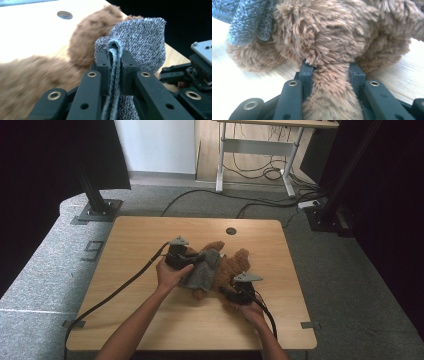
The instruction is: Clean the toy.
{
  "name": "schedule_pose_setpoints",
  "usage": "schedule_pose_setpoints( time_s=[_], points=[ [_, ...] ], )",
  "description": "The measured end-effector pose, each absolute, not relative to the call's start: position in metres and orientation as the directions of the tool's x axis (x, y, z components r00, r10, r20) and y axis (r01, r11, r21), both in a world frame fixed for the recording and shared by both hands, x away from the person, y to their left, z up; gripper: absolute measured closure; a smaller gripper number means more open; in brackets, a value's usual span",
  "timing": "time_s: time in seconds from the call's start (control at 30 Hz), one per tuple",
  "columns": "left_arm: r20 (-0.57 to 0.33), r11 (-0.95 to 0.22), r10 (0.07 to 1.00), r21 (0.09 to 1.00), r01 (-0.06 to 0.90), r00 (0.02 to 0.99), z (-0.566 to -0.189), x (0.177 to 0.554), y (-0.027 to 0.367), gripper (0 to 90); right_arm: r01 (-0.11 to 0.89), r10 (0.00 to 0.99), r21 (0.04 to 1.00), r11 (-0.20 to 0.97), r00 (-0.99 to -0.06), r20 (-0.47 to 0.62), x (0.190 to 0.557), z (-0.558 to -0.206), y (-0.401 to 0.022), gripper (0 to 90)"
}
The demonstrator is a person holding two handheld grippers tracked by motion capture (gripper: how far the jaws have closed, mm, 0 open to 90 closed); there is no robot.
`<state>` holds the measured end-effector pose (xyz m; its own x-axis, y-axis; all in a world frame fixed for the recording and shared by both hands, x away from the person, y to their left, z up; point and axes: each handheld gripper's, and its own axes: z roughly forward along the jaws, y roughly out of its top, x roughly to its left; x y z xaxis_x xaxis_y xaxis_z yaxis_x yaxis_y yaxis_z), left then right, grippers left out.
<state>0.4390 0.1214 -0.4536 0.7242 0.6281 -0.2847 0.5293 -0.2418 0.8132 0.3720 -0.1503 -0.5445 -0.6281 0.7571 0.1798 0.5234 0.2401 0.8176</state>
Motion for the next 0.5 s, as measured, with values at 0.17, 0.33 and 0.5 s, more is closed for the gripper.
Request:
schedule_pose_setpoints(
  time_s=[0.17,0.33,0.5],
  points=[
    [-0.326,-0.196,0.607,0.822,0.534,0.725,-0.456,0.429,0.142,79.9,0.527,0.757,0.817,0.235,-0.626,0.186,0.372,-0.545,-0.151,64.7],
    [-0.341,-0.204,0.549,0.830,0.518,0.763,-0.456,0.410,0.143,79.9,0.534,0.757,0.815,0.225,-0.622,0.199,0.373,-0.545,-0.152,64.7],
    [-0.337,-0.276,0.523,0.803,0.529,0.783,-0.470,0.397,0.131,79.9,0.534,0.758,0.816,0.224,-0.621,0.199,0.373,-0.545,-0.152,64.7]
  ],
)
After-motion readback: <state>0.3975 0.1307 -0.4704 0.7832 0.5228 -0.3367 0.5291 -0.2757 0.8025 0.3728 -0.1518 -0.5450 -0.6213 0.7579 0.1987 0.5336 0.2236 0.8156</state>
